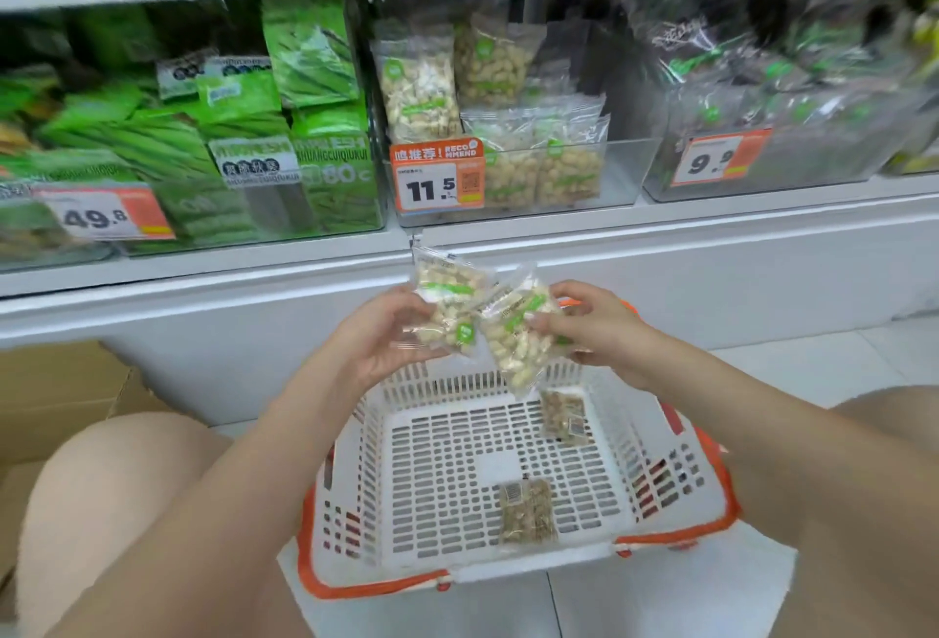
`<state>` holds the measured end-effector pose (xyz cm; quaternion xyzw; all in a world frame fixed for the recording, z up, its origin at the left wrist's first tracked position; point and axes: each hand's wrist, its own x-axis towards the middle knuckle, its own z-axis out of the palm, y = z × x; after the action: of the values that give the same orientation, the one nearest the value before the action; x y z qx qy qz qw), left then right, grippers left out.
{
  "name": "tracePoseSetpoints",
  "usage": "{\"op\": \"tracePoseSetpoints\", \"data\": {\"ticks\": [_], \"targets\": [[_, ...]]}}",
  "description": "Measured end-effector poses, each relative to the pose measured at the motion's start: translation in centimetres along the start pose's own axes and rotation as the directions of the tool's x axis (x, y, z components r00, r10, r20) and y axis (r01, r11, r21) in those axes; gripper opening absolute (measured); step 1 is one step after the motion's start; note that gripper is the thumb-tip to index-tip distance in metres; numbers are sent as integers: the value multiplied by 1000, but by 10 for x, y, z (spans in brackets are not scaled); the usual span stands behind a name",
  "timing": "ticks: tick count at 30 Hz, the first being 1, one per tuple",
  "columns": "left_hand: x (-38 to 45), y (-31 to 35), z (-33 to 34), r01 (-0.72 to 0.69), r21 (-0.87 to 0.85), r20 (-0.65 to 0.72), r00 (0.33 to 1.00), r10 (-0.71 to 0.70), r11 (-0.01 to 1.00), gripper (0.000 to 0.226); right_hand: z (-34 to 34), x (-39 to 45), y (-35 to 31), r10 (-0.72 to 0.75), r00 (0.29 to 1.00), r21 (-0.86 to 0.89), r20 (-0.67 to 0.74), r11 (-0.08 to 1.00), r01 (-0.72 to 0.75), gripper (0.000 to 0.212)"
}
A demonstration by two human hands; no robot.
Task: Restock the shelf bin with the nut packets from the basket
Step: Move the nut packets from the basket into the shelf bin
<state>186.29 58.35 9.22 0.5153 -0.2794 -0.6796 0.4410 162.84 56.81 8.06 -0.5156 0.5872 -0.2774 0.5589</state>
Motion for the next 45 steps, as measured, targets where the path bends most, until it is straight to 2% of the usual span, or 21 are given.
{"op": "tracePoseSetpoints", "data": {"ticks": [2, 5, 7, 10, 12, 13, 15, 17, 19, 21, 24, 26, 29, 31, 33, 36, 38, 39, 41, 43, 45], "targets": [[-5, 10, 4, -17, 60, 35, 999, 15, 998, 23, -6, -1, -11, 86, 996, 176, 27, 980, -89, 28], [-6, 16, 13, -34, 97, 72, 997, 27, 995, 25, -4, -3, -31, 71, 986, 368, 148, 922, -122, 25], [-11, 21, 23, -35, 39, 96, 995, 31, 999, 15, 2, -2, -41, 35, 992, 321, 125, 944, -74, 27], [-5, 24, 29, -45, -2, 112, 993, 45, 999, 51, 10, 2, -49, -34, 999, 183, 5, 983, 32, 36], [0, 20, 33, -110, 62, 138, 985, 100, 992, 75, 11, 7, -51, -102, 994, 36, -50, 994, 103, 42], [5, 16, 35, -145, 105, 153, 980, 128, 984, 77, 10, 8, -51, -115, 992, -37, -49, 993, 114, 44], [13, 10, 38, -197, 212, 175, 971, 161, 957, 69, 5, 12, -50, -87, 996, -158, -2, 984, 86, 48], [20, 16, 40, -208, 359, 166, 974, 157, 910, 72, -4, 16, -50, -67, 997, -248, 33, 966, 73, 51], [28, 27, 34, -202, 520, 166, 977, 133, 830, 78, -15, 21, -57, -173, 984, -291, 54, 939, 181, 64], [33, 39, 28, -193, 642, 227, 972, 57, 742, 79, -26, 27, -68, -309, 928, -344, 207, 865, 365, 80], [37, 49, 34, -239, 713, 361, 931, -53, 659, 71, -29, 36, -78, -324, 837, -315, 441, 818, 482, 70], [43, 49, 39, -257, 732, 363, 931, -42, 631, 75, -29, 43, -75, -309, 838, -283, 449, 840, 462, 55], [45, 51, 45, -197, 643, 260, 965, 31, 740, 72, -29, 50, -73, -364, 861, -192, 357, 873, 448, 37], [45, 56, 45, -144, 472, 201, 978, 53, 870, 62, -30, 55, -75, -381, 890, -92, 251, 906, 414, 29], [43, 57, 47, -114, 290, 209, 977, 53, 950, 55, -27, 57, -75, -338, 933, 26, 124, 941, 338, 23], [39, 46, 55, -88, 159, 158, 985, 63, 983, 65, -18, 53, -69, -281, 960, 174, -6, 945, 277, 22], [38, 38, 59, -75, 28, 84, 994, 72, 997, 69, -14, 50, -66, -341, 940, 145, -6, 930, 338, 28], [39, 36, 60, -69, -68, 56, 996, 73, 995, 65, -12, 48, -66, -358, 934, 138, -4, 924, 356, 32], [38, 37, 61, -60, -230, 56, 996, 75, 971, 40, -11, 50, -67, -350, 936, 194, -33, 917, 350, 37], [36, 37, 62, -54, -205, 130, 988, 82, 977, 32, -9, 51, -67, -340, 939, 259, -49, 904, 340, 40], [32, 35, 65, -67, -11, 158, 985, 68, 998, 53, -7, 49, -64, -363, 931, 250, -33, 899, 360, 45]]}}
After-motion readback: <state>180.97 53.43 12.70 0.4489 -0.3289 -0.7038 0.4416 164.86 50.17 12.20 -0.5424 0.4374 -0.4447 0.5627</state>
